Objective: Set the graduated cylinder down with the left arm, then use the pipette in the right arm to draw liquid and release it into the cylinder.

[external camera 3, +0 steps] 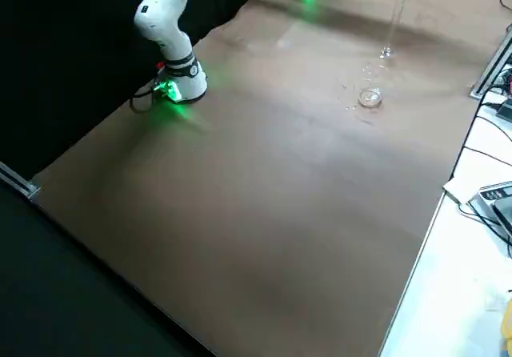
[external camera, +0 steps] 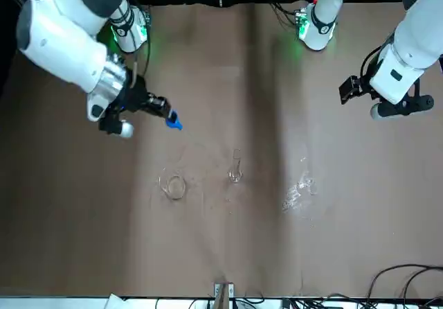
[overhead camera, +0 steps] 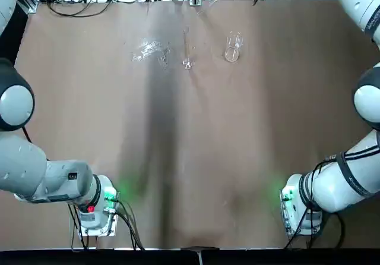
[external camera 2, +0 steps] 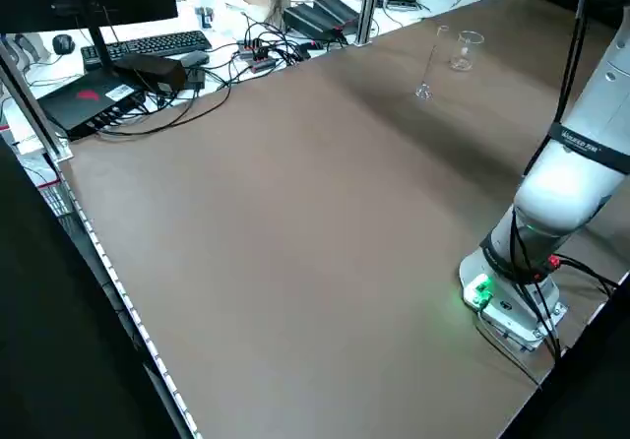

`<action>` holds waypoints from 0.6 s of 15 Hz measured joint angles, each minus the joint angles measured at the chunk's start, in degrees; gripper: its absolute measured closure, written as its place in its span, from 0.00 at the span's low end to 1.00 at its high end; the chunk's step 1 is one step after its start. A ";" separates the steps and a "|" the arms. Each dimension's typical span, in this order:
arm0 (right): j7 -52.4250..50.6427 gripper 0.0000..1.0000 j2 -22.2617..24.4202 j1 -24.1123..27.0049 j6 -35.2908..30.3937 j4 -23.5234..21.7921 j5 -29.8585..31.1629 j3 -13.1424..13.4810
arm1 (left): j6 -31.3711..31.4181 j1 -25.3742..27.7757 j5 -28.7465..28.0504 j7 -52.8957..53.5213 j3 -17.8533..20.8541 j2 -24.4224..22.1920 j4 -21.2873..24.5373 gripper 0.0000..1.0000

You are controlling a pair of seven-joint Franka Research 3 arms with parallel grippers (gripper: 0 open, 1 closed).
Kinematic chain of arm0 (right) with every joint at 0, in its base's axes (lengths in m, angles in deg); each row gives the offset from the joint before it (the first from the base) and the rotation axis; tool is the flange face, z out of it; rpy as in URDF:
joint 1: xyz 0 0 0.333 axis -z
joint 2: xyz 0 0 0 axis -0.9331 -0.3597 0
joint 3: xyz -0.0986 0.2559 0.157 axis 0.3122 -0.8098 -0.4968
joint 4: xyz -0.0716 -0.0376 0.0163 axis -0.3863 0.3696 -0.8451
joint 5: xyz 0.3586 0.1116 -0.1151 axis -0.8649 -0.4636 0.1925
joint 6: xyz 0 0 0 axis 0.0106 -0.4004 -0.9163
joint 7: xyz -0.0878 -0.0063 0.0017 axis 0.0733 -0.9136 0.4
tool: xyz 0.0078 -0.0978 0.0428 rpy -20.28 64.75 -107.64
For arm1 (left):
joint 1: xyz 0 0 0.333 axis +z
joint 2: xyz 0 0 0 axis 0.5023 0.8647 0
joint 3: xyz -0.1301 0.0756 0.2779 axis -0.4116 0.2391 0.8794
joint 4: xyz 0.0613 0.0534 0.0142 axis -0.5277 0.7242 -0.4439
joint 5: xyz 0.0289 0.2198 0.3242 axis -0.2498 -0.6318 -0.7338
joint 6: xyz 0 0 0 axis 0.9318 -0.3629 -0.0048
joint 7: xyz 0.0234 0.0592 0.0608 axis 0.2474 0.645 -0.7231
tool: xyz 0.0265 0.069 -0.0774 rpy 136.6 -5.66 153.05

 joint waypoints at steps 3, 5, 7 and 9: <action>-5.16 0.93 -0.10 3.65 -1.19 -0.08 2.16 0.17 | 0.25 -0.18 0.00 0.00 -0.01 0.00 0.00 0.00; -7.84 0.93 -0.24 5.56 -1.72 -0.14 5.28 0.31 | 0.40 -0.54 -0.04 0.00 -0.09 0.00 -0.01 0.00; -9.72 0.93 -0.52 7.05 -1.74 -0.17 8.22 0.36 | 0.43 -1.42 -1.90 0.00 -0.16 -0.01 -0.02 0.00; -11.80 0.93 -1.00 8.24 -1.79 -0.24 9.74 0.40 | 0.43 -2.00 -3.01 0.00 -0.30 -0.04 -0.07 0.00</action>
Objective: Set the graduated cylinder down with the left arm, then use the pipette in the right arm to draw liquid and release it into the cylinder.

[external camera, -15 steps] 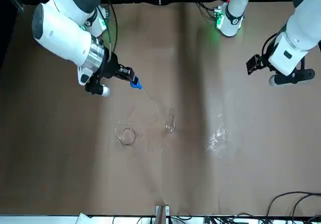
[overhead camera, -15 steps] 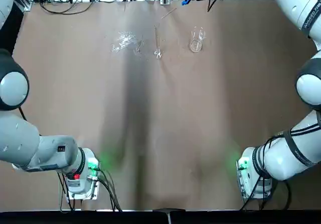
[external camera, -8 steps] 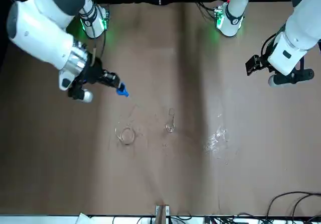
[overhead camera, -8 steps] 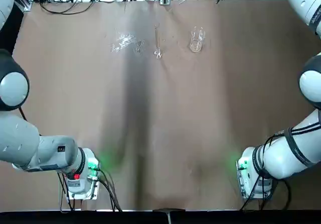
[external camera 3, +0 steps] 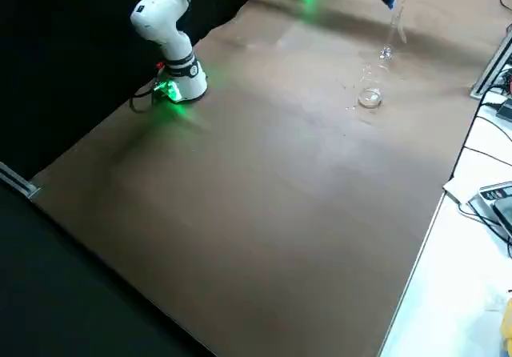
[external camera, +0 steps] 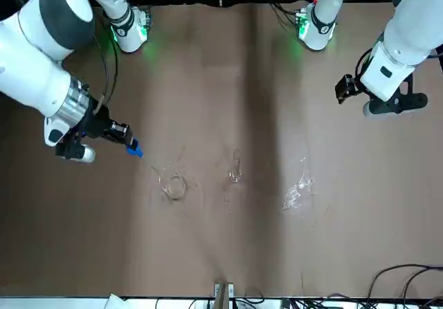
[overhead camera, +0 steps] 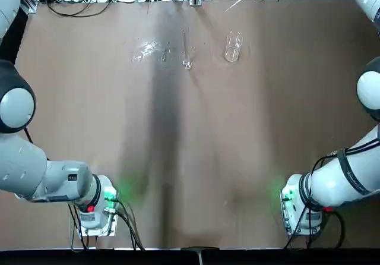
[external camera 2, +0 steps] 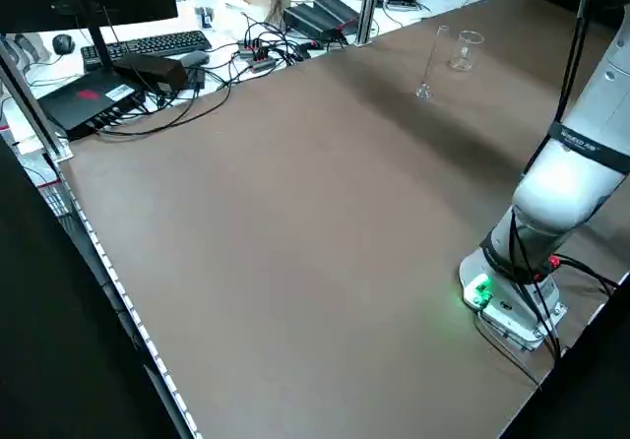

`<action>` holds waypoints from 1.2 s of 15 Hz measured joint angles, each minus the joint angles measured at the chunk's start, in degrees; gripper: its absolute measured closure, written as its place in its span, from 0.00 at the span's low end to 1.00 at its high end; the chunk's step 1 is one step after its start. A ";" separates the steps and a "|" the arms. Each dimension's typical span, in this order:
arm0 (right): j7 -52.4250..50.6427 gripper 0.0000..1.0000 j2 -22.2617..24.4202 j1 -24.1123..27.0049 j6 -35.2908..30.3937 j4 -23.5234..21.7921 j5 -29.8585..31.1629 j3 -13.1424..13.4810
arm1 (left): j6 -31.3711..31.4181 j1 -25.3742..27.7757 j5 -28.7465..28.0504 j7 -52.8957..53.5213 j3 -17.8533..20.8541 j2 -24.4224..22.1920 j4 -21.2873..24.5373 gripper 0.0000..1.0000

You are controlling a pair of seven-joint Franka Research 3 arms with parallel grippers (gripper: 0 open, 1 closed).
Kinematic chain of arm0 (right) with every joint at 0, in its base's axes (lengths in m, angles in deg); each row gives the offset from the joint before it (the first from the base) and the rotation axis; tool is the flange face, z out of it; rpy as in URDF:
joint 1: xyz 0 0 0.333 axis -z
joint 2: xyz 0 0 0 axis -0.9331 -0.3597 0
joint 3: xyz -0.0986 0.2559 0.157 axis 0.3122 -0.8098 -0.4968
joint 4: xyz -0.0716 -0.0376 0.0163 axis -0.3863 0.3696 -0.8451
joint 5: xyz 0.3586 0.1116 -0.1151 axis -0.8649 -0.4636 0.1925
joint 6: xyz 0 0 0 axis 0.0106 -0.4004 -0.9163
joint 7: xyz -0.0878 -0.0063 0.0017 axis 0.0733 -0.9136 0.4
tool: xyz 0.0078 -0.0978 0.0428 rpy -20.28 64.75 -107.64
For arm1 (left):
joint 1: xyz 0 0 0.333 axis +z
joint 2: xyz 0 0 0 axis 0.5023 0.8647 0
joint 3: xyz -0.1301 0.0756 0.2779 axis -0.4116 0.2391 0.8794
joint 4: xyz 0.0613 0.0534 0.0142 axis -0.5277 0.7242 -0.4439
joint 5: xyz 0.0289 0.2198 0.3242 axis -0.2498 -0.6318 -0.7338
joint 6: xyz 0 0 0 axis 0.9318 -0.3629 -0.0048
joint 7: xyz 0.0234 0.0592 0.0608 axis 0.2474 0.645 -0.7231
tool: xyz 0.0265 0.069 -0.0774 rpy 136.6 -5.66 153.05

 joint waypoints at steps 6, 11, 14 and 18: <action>-5.94 0.93 -1.73 1.56 -2.62 -1.65 3.20 0.02 | 0.00 -0.04 -0.12 2.10 -0.07 -0.51 -0.06 0.00; -6.35 0.93 -1.75 1.29 -3.93 -1.86 5.72 -0.36 | 0.00 0.00 -0.12 2.35 -0.15 -1.10 -0.07 0.00; -6.39 0.93 -2.56 0.67 -3.95 -2.10 7.73 -0.54 | -0.01 0.23 -0.12 2.35 0.16 -1.76 -0.09 0.00; -6.38 0.93 -5.35 -1.36 -1.77 -2.16 10.04 -0.66 | -0.04 0.55 0.04 2.35 0.21 -2.15 -0.09 0.00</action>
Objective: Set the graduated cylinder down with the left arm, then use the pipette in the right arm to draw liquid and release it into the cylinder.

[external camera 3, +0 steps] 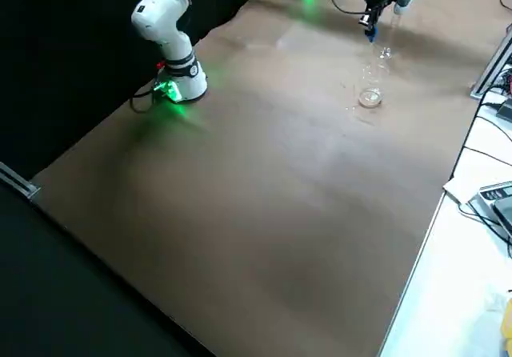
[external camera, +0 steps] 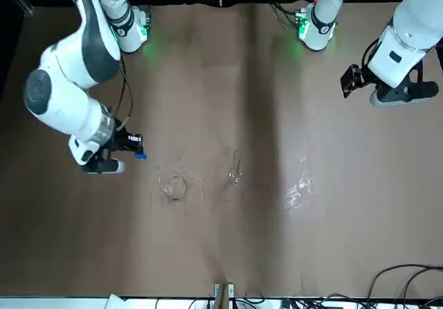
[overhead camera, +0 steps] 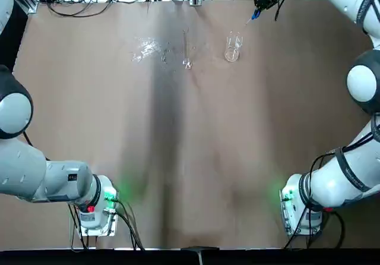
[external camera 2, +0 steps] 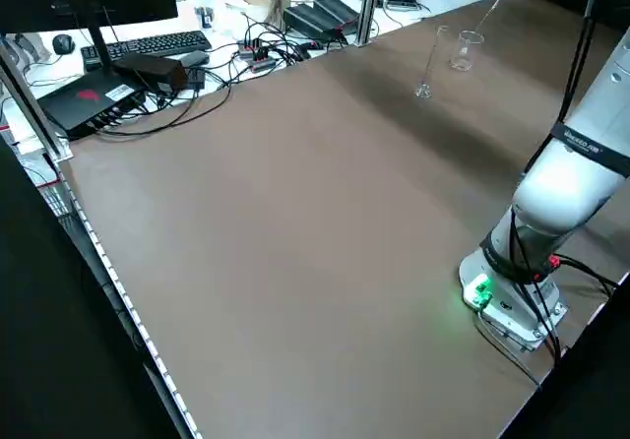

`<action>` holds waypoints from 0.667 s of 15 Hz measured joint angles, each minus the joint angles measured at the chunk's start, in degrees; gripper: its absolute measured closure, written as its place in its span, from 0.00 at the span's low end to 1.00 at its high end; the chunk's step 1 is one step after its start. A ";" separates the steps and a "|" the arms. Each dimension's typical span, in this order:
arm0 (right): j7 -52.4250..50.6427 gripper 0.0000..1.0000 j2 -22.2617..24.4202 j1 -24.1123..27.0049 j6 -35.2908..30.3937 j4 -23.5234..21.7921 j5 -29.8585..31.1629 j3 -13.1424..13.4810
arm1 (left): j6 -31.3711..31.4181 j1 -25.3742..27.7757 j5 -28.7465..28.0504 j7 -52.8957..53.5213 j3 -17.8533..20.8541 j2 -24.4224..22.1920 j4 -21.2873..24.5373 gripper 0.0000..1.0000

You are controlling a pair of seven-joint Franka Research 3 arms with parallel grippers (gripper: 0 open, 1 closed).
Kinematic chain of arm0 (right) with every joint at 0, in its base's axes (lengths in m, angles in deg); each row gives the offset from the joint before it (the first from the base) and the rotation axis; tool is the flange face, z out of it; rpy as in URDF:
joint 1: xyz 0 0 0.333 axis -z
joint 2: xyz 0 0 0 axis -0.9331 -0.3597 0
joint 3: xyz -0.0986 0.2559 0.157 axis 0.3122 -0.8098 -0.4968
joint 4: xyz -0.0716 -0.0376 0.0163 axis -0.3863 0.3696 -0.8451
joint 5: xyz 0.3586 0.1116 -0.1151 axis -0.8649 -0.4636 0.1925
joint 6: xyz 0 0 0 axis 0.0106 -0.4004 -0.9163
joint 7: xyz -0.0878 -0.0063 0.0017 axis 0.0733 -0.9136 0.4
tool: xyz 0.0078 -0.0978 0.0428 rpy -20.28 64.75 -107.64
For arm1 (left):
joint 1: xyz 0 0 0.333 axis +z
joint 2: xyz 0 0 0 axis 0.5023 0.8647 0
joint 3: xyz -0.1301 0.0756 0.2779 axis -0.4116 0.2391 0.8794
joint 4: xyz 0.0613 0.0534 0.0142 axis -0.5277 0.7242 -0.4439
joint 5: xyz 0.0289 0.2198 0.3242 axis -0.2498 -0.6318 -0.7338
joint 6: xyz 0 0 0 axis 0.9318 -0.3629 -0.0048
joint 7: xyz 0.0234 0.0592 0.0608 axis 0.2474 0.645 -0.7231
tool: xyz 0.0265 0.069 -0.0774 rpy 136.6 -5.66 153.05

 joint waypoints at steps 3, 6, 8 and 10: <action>0.17 0.93 -1.83 -1.09 2.39 -0.01 0.96 0.00 | -0.02 0.26 0.17 0.00 0.04 0.00 0.07 0.00; 0.68 0.93 -2.78 -2.15 3.65 0.00 2.15 -0.01 | -0.02 0.39 0.19 0.00 0.12 0.00 0.07 0.00; 1.12 0.93 -3.94 -2.98 5.18 -0.01 3.63 -0.01 | -0.02 1.78 1.76 0.00 0.22 0.05 0.14 0.00; 1.13 0.93 -4.84 -3.06 6.45 -0.01 4.64 -0.01 | -0.02 2.89 1.82 0.00 0.29 0.11 0.22 0.00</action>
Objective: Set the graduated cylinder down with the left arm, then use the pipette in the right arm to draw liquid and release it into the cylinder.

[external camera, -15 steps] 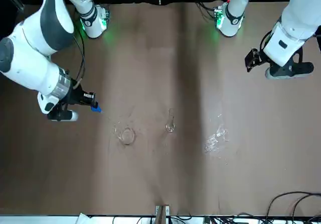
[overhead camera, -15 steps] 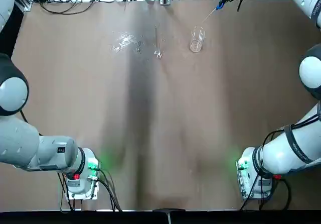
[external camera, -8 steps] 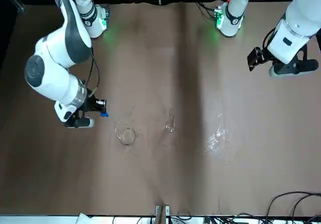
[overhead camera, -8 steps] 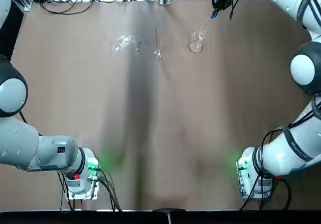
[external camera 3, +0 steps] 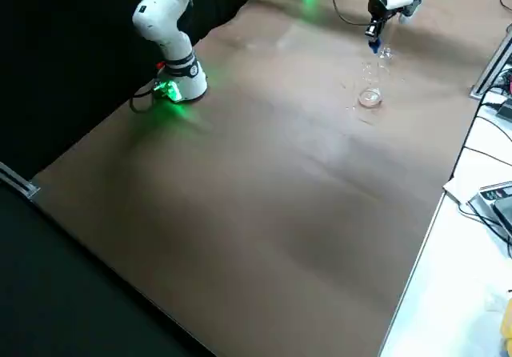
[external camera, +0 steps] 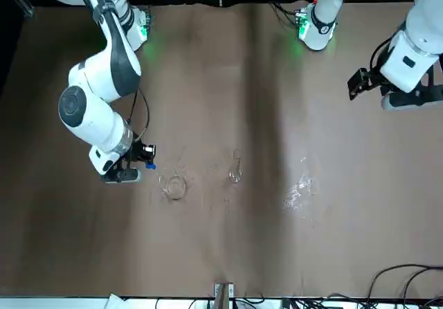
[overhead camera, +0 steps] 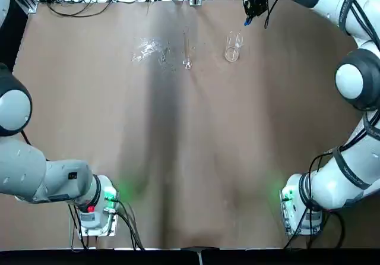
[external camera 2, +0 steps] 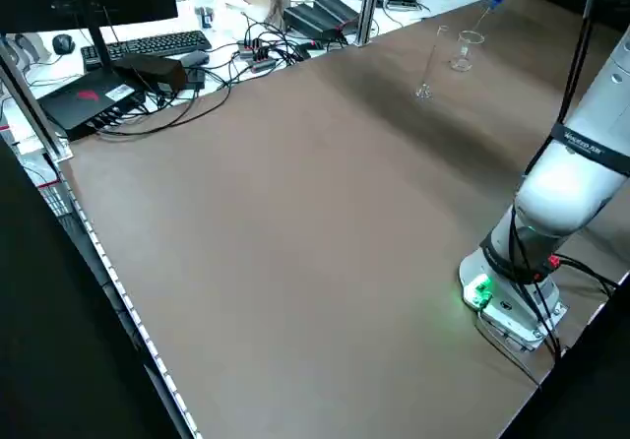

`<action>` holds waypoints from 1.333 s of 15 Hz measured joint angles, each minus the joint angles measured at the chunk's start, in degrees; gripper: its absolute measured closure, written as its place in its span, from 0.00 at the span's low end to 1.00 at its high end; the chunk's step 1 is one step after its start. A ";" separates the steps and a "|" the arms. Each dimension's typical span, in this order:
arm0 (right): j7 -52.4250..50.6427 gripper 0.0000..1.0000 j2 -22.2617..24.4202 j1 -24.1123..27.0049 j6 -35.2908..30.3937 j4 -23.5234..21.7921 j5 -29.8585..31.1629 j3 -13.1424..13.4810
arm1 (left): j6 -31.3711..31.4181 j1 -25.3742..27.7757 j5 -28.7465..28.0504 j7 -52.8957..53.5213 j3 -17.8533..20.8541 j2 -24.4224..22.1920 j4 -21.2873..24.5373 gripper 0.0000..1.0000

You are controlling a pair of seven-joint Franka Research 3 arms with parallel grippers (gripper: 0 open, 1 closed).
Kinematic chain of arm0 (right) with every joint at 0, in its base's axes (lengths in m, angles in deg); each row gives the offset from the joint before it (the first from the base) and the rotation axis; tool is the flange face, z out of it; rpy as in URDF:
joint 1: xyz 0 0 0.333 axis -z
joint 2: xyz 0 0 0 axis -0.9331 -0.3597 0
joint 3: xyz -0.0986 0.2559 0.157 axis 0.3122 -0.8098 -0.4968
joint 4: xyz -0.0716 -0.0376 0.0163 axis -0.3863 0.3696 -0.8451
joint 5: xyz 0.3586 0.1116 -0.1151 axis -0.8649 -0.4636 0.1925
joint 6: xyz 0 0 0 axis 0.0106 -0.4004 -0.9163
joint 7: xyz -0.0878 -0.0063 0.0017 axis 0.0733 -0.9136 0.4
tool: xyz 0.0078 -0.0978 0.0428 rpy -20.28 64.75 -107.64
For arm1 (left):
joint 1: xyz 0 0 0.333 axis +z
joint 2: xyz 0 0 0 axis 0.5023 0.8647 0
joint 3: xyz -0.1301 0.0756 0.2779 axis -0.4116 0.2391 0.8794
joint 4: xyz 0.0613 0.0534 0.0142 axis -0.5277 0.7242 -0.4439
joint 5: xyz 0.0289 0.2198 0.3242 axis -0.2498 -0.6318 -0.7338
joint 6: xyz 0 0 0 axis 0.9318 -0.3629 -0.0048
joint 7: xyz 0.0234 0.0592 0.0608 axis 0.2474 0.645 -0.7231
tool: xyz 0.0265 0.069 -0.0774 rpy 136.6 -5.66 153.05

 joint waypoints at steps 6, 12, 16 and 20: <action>0.00 0.93 -2.12 -0.82 0.51 0.00 3.57 0.00 | -0.04 0.60 0.26 0.00 0.01 0.00 0.01 0.00; 0.15 0.93 -3.16 -1.34 0.77 0.00 3.76 -0.02 | -0.04 0.35 0.26 0.00 0.01 0.00 0.02 0.00; 0.75 0.93 -3.38 -1.34 0.78 0.03 3.75 -0.02 | -0.06 -2.82 0.26 0.02 1.30 0.00 0.09 0.00; 0.86 0.62 -3.43 -1.32 0.78 0.08 3.75 0.01 | -0.06 -4.94 0.26 0.02 2.28 -0.06 0.09 0.00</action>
